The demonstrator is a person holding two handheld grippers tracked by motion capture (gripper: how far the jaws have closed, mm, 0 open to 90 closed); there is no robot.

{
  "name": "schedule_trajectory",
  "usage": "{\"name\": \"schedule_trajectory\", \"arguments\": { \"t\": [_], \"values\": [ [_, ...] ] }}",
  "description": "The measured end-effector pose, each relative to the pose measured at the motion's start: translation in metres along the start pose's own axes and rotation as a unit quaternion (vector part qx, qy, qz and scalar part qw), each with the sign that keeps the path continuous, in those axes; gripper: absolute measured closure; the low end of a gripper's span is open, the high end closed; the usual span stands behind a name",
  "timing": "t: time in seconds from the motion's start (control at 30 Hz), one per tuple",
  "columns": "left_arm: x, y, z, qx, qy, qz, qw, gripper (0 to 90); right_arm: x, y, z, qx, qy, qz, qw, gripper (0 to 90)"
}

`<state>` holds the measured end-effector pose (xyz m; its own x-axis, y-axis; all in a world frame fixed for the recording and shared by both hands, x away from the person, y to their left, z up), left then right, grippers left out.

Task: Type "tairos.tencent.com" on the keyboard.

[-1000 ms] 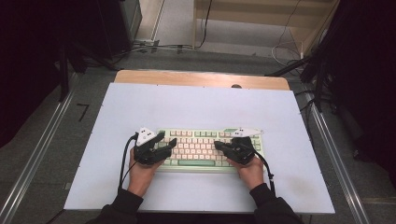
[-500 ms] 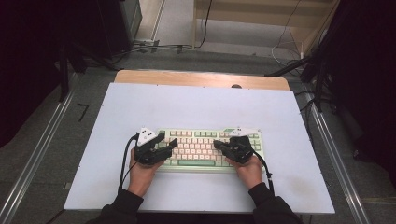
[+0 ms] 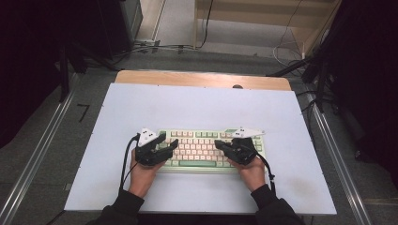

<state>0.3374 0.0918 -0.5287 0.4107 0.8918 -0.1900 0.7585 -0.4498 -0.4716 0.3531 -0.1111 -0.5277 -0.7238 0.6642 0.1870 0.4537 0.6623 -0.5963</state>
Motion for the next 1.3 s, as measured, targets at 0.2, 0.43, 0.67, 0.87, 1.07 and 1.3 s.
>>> {"name": "schedule_trajectory", "arguments": {
  "t": [0.2, 0.43, 0.67, 0.87, 1.07, 1.3],
  "values": [
    [0.0, 0.0, 0.0, 0.001, 0.0, 0.0, 1.0, 44.0, 0.001, -0.011, -0.002, -0.011, 0.003, -0.013, 0.9999, 75.3],
    [0.0, 0.0, 0.0, 0.0, -0.001, -0.001, 1.0, 43.9, 0.001, -0.025, -0.004, -0.026, 0.026, -0.037, 0.9986, 45.9],
    [0.0, 0.0, 0.0, -0.001, 0.0, 0.0, 1.0, 43.7, 0.001, -0.036, -0.005, -0.039, 0.036, -0.047, 0.9975, 36.3],
    [0.0, 0.0, 0.0, 0.0, 0.0, 0.0, 1.0, 43.6, 0.001, -0.038, -0.004, -0.044, 0.031, -0.049, 0.9974, 48.1],
    [0.0, 0.0, 0.0, 0.0, 0.001, -0.001, 1.0, 43.7, 0.014, -0.028, 0.002, -0.023, -0.001, -0.059, 0.998, 85.4],
    [0.0, 0.0, 0.0, 0.0, 0.001, -0.001, 1.0, 43.7, 0.026, -0.011, 0.008, 0.003, -0.022, -0.057, 0.9981, 87.8]
  ]
}}
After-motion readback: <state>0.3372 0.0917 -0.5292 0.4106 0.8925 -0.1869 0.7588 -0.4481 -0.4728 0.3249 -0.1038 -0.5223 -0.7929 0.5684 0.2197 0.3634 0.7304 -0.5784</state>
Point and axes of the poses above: each handheld gripper's, and its own axes: y roughly forward along the jaws, z roughly out of its underside, x roughly to its left, the point moved 9 cm from there along y, roughly forward along the jaws, and after that the axes turned 1 degree about -z, right-handed, at the moved point
